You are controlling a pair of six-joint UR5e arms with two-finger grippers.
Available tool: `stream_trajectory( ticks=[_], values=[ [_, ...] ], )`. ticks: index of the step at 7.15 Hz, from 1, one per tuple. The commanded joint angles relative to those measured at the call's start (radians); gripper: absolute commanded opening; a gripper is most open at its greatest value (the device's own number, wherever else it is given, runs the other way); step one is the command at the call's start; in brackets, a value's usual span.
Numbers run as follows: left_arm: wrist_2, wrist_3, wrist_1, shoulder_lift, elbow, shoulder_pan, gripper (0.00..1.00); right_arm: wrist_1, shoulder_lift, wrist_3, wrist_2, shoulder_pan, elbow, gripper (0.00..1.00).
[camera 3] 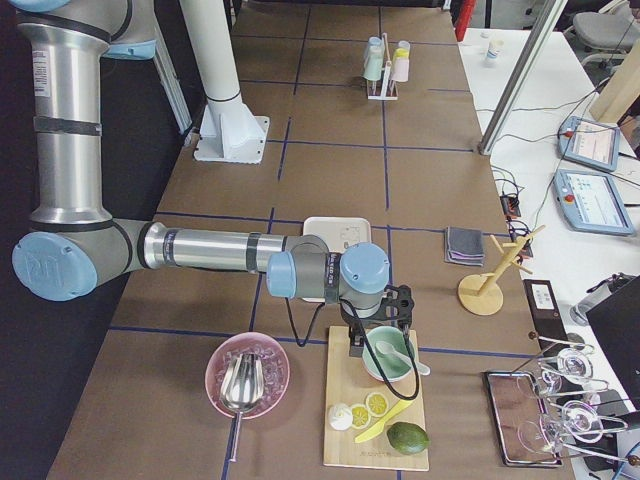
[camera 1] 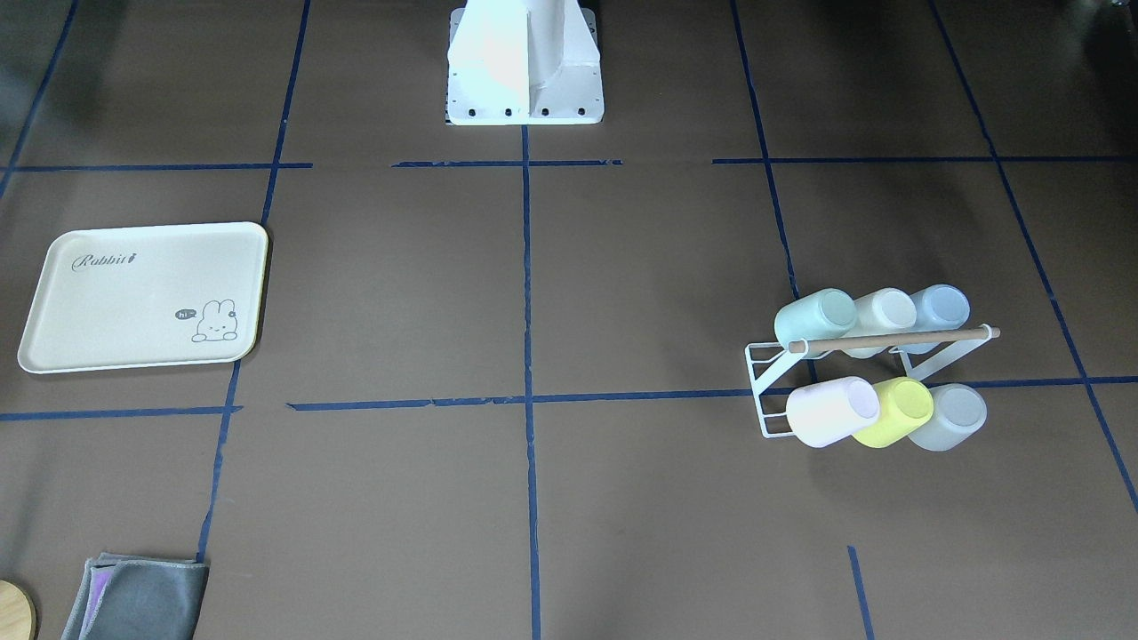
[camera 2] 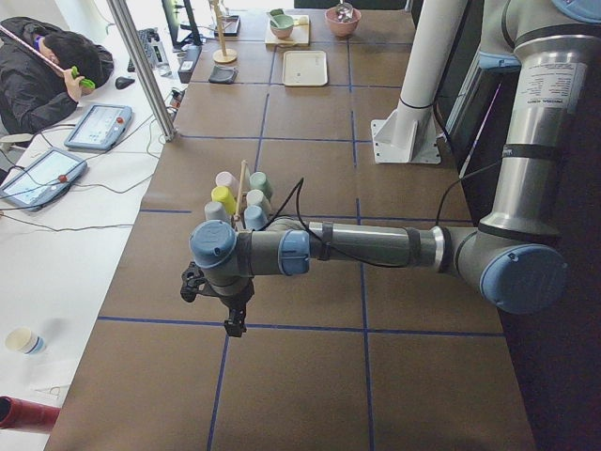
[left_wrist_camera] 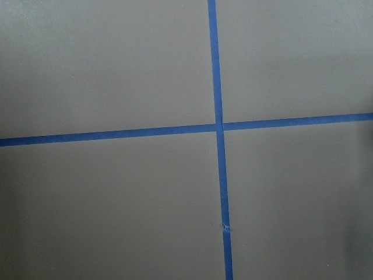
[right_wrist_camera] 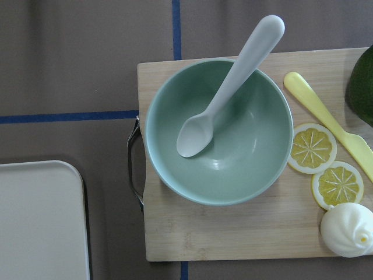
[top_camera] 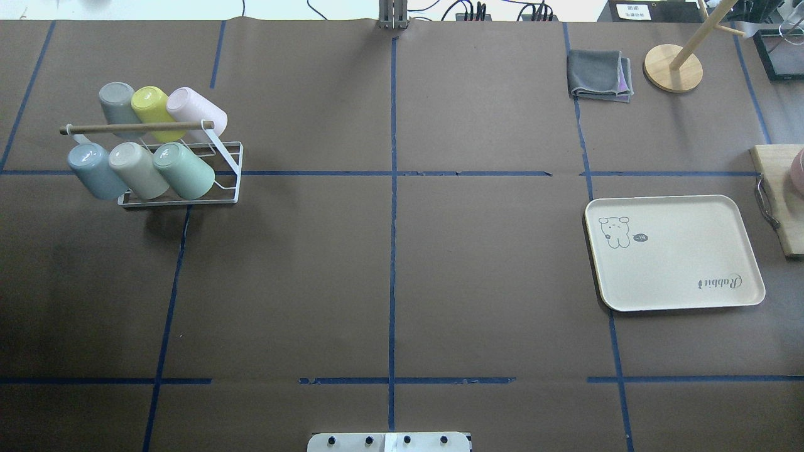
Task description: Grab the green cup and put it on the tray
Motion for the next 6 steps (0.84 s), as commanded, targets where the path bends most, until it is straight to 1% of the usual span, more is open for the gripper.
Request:
stream_trajectory(
  ticks=[1, 3, 4, 5, 6],
  values=[
    [-0.001, 0.001, 0.000, 0.000, 0.000, 0.000, 1.00, 0.000, 0.001, 0.001, -0.002, 0.000, 0.006, 1.00],
    [-0.001, 0.001, 0.000, 0.000, -0.002, 0.000, 1.00, 0.000, 0.027, -0.001, -0.001, 0.000, 0.006, 1.00],
    [-0.001, 0.000, -0.002, 0.000, -0.002, 0.000, 1.00, 0.000, 0.023, 0.002, -0.002, -0.021, -0.013, 1.00],
    [-0.001, 0.001, -0.003, 0.000, -0.002, 0.000, 1.00, 0.003, 0.022, 0.008, 0.001, -0.040, -0.007, 1.00],
    [-0.001, 0.001, -0.003, 0.000, -0.003, -0.002, 1.00, 0.006, 0.019, 0.064, 0.001, -0.063, 0.019, 1.00]
  ],
)
